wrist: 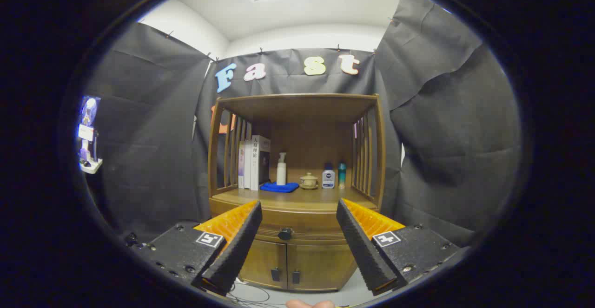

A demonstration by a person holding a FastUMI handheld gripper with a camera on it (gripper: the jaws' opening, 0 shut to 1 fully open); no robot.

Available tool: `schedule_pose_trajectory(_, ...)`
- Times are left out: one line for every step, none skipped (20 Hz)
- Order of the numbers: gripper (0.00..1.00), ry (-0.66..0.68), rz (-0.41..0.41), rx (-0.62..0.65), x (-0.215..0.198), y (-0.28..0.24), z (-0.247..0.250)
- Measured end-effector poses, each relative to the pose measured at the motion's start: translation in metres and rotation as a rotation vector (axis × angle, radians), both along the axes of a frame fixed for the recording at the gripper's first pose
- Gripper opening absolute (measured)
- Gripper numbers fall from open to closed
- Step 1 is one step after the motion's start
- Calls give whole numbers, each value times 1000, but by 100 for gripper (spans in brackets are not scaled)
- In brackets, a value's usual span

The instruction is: Pull open the drawer, take out the items inside it, and place them on the countertop above the cabinet.

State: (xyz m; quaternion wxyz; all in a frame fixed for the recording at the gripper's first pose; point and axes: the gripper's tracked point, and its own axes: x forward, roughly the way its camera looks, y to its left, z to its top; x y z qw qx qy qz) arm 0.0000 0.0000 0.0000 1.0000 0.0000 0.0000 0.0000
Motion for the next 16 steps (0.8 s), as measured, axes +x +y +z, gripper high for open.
schedule_pose_trajectory(100, 1, -1, -6, 1, 0, -1)
schedule_pose_trajectory(100, 4, 2, -12, 2, 2, -3)
schedule_pose_trajectory(100, 13, 1, -18, 3, 3, -6)
schedule_pose_trajectory(100, 22, 0, -19, 2, 4, -8)
schedule_pose_trajectory(100, 29, -6, -17, 3, 3, -9)
schedule_pose_trajectory(100, 33, -11, -15, 5, 1, -10)
schedule_pose_trajectory(100, 36, -19, -13, 7, -1, -11)
schedule_pose_trajectory(100, 40, -21, -12, 8, -1, -13)
schedule_pose_trajectory(100, 44, -25, -11, 8, 0, -13)
schedule_pose_trajectory(100, 47, -25, -11, 8, 1, -14)
schedule_pose_trajectory(100, 51, -28, -6, 9, 2, -15)
schedule_pose_trajectory(100, 55, -25, 1, 10, 4, -18)
schedule_pose_trajectory(100, 61, -21, 9, 11, 8, -20)
schedule_pose_trajectory(100, 69, -16, 17, 11, 12, -22)
schedule_pose_trajectory(100, 78, -13, 22, 13, 16, -24)
schedule_pose_trajectory(100, 82, -11, 24, 15, 18, -25)
